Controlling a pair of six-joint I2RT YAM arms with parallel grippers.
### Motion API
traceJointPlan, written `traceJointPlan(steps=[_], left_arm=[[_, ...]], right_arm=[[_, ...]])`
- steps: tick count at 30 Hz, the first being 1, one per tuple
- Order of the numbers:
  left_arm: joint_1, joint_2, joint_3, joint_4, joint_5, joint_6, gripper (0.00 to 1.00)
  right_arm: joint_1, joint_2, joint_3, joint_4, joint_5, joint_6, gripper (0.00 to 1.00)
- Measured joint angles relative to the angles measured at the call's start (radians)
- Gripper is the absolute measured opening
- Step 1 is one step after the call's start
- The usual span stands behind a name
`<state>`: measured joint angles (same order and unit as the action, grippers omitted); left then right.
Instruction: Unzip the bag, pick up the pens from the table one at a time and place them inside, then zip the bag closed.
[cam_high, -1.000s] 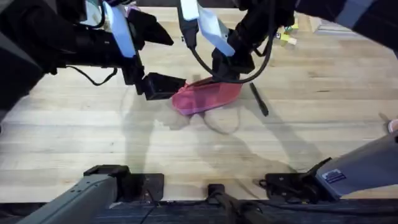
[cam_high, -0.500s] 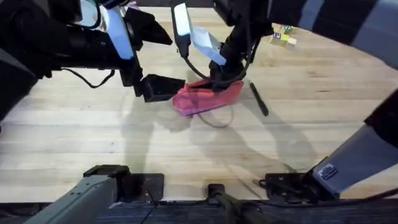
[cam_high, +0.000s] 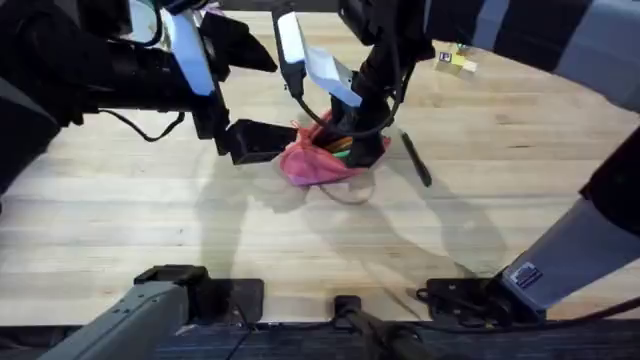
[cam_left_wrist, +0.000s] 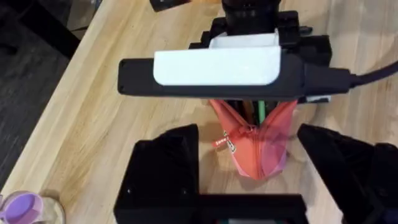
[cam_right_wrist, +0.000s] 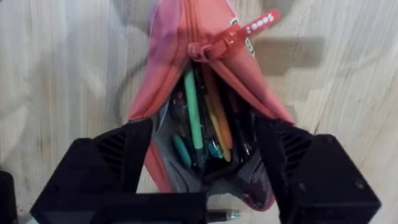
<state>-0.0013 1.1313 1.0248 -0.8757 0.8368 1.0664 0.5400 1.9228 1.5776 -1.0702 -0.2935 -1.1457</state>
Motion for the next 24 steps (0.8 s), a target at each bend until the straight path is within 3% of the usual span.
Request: traceJointPlan(steps=[15,24], left_arm=[[0.0,0.0,0.0,0.0,0.0,0.0,0.993],[0.0,0.0,0.0,0.005,0.0,0.0,0.993]], right_arm=[[0.0,0.0,0.0,0.0,0.0,0.006,0.996],[0.0,0.0,0.053,-0.083,0.05,0.21,0.996]])
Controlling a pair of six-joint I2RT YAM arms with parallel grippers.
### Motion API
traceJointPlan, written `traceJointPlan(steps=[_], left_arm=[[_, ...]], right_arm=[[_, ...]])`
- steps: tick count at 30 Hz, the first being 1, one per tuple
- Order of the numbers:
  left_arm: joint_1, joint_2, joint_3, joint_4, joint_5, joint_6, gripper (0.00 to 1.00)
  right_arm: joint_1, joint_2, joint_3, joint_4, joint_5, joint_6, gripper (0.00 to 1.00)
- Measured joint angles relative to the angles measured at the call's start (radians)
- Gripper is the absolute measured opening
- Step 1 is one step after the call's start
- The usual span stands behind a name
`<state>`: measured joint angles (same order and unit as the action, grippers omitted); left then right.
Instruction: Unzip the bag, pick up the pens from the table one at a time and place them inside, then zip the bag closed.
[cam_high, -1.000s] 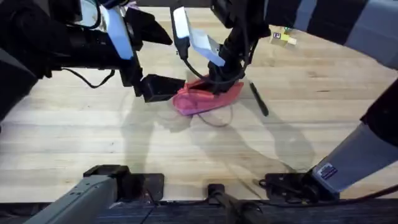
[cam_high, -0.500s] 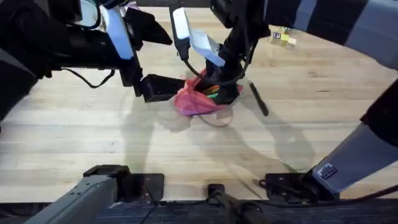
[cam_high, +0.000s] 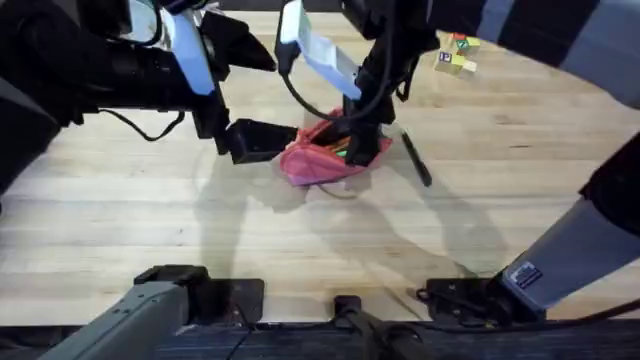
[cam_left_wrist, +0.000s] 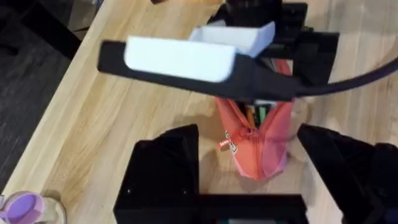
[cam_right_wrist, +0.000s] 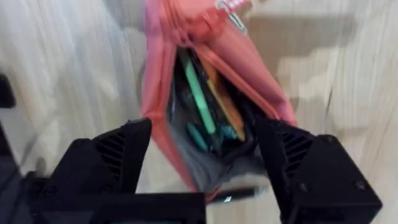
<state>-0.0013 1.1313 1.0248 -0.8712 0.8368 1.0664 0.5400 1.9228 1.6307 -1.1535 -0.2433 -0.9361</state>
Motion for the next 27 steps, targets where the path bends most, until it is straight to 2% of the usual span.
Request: traceJointPlan(steps=[8,13,19,27], left_arm=[[0.0,0.0,0.0,0.007,0.0,0.0,0.993],[0.0,0.0,0.0,0.014,0.0,0.0,0.993],[0.0,0.0,0.0,0.019,0.0,0.0,0.993],[0.0,0.0,0.0,0.023,0.0,0.0,0.993]], right_arm=[[-0.001,-0.007,0.088,-0.081,0.069,0.097,0.996],[-0.033,-0.093,0.088,-0.122,0.126,0.113,0.996],[-0.116,-0.172,0.089,-0.128,0.15,0.129,0.996],[-0.27,-0.189,0.089,-0.117,0.137,0.241,0.996]])
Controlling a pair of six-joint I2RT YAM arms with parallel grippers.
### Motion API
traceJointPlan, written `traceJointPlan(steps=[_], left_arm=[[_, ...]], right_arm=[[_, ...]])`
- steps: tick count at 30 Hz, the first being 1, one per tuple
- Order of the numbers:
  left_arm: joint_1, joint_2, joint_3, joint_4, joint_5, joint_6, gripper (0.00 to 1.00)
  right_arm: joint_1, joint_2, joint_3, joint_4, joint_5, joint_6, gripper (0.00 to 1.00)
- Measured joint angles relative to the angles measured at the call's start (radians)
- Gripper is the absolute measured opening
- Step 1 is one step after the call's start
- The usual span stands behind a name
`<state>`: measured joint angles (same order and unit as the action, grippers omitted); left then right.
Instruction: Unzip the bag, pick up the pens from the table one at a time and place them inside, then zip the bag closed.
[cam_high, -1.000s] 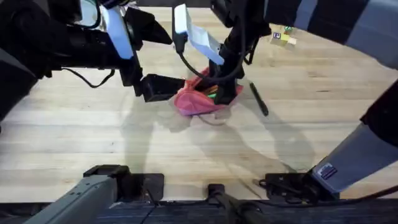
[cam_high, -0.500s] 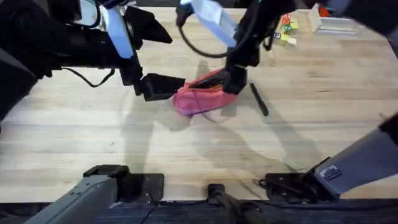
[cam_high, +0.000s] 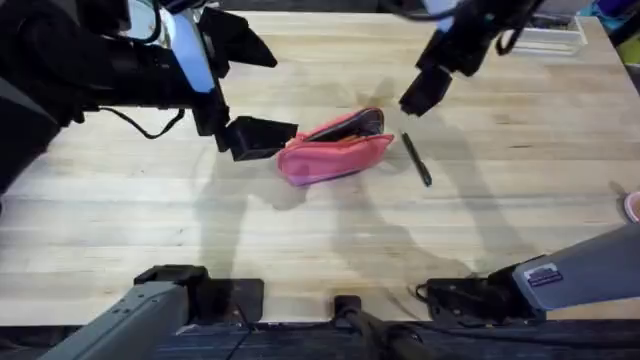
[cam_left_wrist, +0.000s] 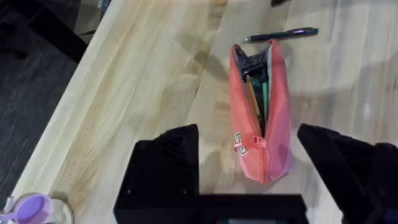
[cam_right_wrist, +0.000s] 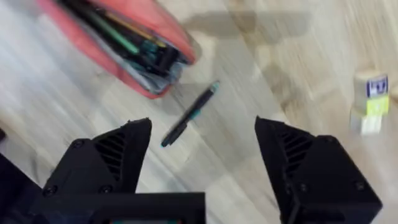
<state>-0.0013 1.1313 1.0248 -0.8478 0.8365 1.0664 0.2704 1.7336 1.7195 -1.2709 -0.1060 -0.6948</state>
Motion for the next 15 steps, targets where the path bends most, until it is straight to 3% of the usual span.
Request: traceJointPlan(steps=[8,15], left_arm=[[0.0,0.0,0.0,0.003,0.0,0.0,0.993],[0.0,0.0,0.0,0.003,0.0,0.0,0.993]], right_arm=[[-0.08,-0.013,-0.02,0.017,-0.007,0.079,0.996],[-0.083,-0.114,-0.173,0.096,-0.006,0.09,0.996]])
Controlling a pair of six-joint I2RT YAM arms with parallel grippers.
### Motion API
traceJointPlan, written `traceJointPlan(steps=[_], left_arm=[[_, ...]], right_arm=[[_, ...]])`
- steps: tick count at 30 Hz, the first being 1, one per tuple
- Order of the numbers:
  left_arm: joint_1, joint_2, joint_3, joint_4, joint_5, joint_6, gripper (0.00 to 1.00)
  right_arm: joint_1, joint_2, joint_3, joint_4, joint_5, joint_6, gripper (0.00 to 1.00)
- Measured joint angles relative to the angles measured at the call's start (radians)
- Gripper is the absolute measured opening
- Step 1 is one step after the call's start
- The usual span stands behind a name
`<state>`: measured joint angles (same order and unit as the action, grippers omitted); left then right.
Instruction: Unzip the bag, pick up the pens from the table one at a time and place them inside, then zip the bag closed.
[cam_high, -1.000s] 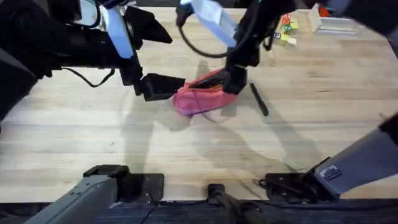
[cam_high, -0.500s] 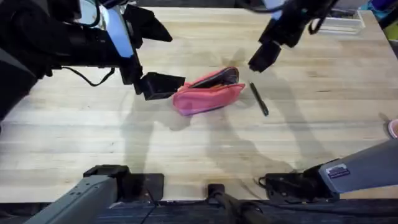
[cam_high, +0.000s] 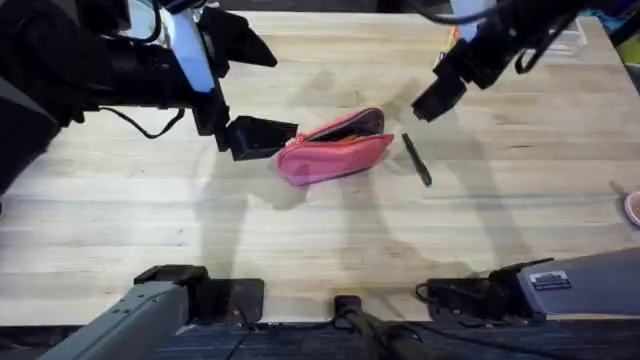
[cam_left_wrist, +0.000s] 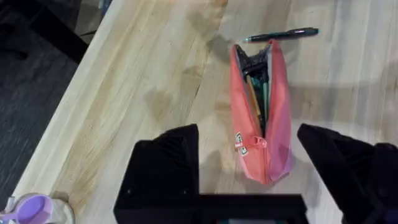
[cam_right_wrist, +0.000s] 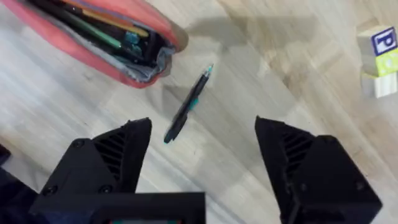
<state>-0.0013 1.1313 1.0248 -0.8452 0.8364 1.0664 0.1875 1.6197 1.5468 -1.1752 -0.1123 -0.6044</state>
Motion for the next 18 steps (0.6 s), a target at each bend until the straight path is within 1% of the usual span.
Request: traceJointPlan(steps=[11,18], left_arm=[[0.0,0.0,0.0,0.0,0.0,0.0,0.993],[0.0,0.0,0.0,0.0,0.0,0.0,0.993]], right_arm=[[-0.071,-0.161,-0.244,0.137,0.0,0.053,0.997],[-0.094,-0.198,-0.398,0.236,-0.001,0.103,0.996]])
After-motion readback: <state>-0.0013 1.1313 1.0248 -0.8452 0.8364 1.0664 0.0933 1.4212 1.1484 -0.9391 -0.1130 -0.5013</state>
